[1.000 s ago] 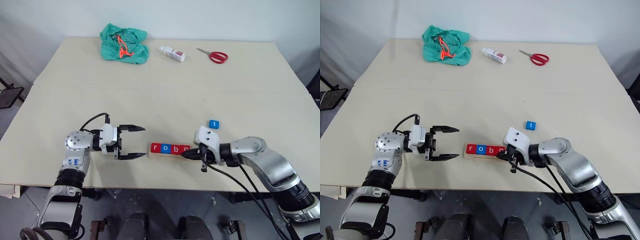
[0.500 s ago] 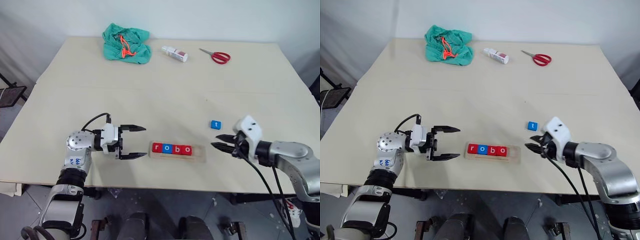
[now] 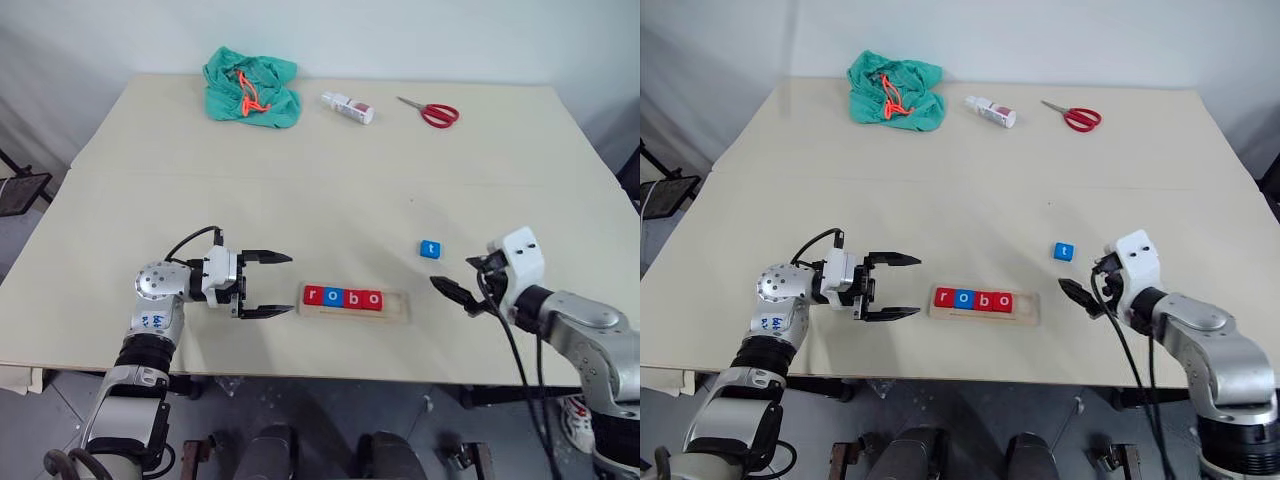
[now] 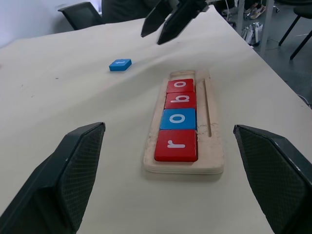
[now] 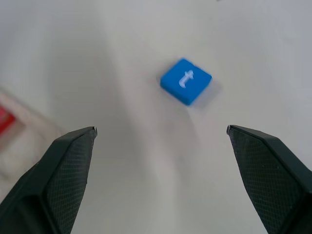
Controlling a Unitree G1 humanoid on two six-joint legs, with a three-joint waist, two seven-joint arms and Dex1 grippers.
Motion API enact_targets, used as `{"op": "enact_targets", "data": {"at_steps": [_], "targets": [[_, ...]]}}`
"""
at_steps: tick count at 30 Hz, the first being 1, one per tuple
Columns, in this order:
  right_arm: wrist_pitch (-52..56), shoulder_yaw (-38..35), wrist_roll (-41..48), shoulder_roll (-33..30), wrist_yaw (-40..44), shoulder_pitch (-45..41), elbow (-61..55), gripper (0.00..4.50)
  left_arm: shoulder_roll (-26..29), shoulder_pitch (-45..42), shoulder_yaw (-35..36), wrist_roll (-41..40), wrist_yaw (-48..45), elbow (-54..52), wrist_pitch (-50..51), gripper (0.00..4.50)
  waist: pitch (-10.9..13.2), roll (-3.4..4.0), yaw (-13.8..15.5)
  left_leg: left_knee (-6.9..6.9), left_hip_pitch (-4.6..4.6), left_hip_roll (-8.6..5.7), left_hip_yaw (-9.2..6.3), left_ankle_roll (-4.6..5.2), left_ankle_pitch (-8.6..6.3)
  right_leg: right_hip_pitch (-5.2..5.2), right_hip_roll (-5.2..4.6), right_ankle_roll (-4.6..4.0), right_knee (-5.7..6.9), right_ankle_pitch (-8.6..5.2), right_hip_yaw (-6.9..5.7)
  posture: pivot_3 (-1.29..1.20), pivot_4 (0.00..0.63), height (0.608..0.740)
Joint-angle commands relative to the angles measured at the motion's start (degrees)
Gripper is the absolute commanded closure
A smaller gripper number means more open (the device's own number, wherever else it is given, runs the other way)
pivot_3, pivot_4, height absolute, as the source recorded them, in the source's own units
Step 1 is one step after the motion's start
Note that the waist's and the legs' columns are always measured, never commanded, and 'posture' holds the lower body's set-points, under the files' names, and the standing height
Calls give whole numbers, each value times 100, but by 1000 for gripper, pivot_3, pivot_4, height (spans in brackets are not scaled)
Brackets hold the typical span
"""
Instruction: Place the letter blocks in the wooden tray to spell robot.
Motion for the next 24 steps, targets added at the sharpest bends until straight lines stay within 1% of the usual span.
{"op": "enact_targets", "data": {"at_steps": [1,4,9,12,16,19,20,21,22,24], "targets": [[189,-57,18,391,-624,-307,-274,26,37,-50,47,-21,-24,-148,-34,0,0,0,-15,0,0,-1,-2,0,0,-1,0,0,3,0,0,0,150,740],[95,89,-262,793,-1131,-579,46,26,57,-14,46,-31,-23,-219,-2,0,0,0,-22,-1,0,-5,-6,0,0,-5,-2,0,13,0,1,0,150,740],[-328,331,-696,1070,-1533,-816,642,26,89,45,49,-44,-6,-337,53,0,0,0,-46,-1,3,-14,-6,0,0,-11,-9,0,32,0,3,0,150,740],[-819,538,-967,1259,-1671,-963,1250,26,112,95,52,-53,13,-435,100,0,0,0,-99,-3,5,-13,-5,0,0,-12,-9,0,34,0,3,0,150,740],[-1176,596,-1147,1381,-1752,-1023,1751,26,135,134,63,-59,42,-536,151,0,0,1,-115,-10,10,-12,-2,0,0,-21,-10,0,56,0,6,0,150,740],[-1337,693,-1184,1530,-1744,-1022,1922,26,151,156,77,-57,67,-582,171,0,0,0,-123,-14,10,-12,-3,0,0,-25,-12,0,61,0,6,0,150,740],[-1380,728,-1203,1567,-1743,-1021,1953,26,153,170,76,-58,74,-603,177,0,-2,-25,-128,-14,10,-12,-3,0,0,-25,-11,0,62,0,6,0,150,740],[-1428,781,-1250,1626,-1780,-1028,2021,26,155,180,75,-56,83,-622,182,0,-3,-29,-128,-43,16,-24,54,11,3,-18,-30,5,14,-18,4,0,150,740],[-1461,814,-1282,1668,-1806,-1034,2068,26,158,189,80,-59,97,-641,190,0,-3,-28,-136,-71,22,-16,24,6,22,-23,-20,1,14,4,18,0,150,740],[-1449,848,-1341,1761,-1876,-1046,2117,26,167,200,82,-57,113,-658,190,0,-3,-28,-166,-61,27,-23,10,7,23,-31,-26,1,52,6,16,0,150,740]]}}
